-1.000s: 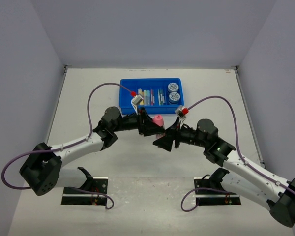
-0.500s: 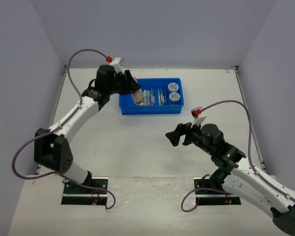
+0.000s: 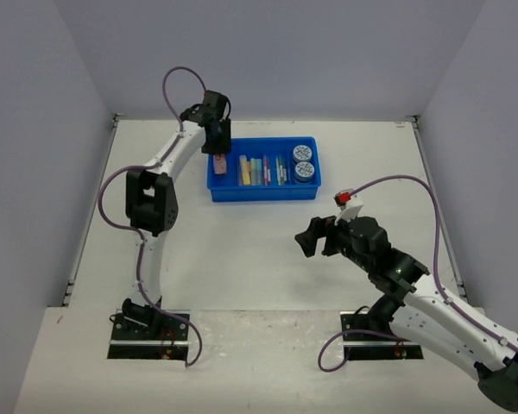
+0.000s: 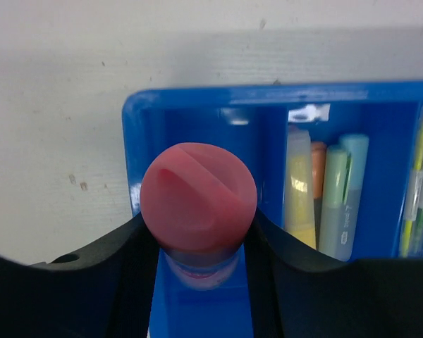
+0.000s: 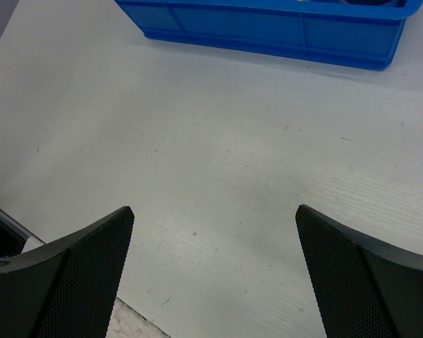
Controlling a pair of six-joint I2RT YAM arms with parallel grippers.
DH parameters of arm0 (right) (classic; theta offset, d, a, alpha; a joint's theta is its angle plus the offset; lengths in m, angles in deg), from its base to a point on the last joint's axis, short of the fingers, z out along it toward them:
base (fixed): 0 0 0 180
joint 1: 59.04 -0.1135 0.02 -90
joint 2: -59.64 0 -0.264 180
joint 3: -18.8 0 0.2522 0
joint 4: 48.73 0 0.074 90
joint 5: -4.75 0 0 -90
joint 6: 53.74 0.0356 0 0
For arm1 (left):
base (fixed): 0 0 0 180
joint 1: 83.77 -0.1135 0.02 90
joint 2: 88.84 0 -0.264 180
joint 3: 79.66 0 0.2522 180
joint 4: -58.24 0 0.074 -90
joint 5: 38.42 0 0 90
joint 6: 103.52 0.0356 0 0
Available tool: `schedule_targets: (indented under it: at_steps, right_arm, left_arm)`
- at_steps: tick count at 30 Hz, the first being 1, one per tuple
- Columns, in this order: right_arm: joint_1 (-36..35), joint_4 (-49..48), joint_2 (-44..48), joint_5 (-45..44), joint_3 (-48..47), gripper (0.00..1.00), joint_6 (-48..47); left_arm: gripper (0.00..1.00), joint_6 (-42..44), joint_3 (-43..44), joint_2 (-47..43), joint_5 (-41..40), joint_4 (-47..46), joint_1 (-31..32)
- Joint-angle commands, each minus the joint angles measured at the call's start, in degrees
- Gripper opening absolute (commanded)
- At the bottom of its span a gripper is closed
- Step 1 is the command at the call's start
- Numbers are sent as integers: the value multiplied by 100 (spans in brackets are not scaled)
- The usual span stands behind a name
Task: Sort the stationery into containers
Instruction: Place the stationery in the storage box.
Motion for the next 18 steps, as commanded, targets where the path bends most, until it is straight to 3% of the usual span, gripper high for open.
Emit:
schedule_targets:
  at_steps: [1, 13, 16, 18]
  right_arm:
    - [12, -21, -77, -89, -284, 99, -77]
    - [13, -12, -214, -3, -310, 99, -93]
    - [13, -4, -227, 24, -318, 99, -93]
    - [13, -4, -234, 24, -311, 99, -93]
  left_arm:
    - [0, 318, 208, -356, -156, 396, 138]
    - [0, 566, 915, 423, -544, 1417, 300]
    - [8, 541, 824, 348, -461, 1330, 321]
    - [22, 492, 824, 285, -342, 1282, 334]
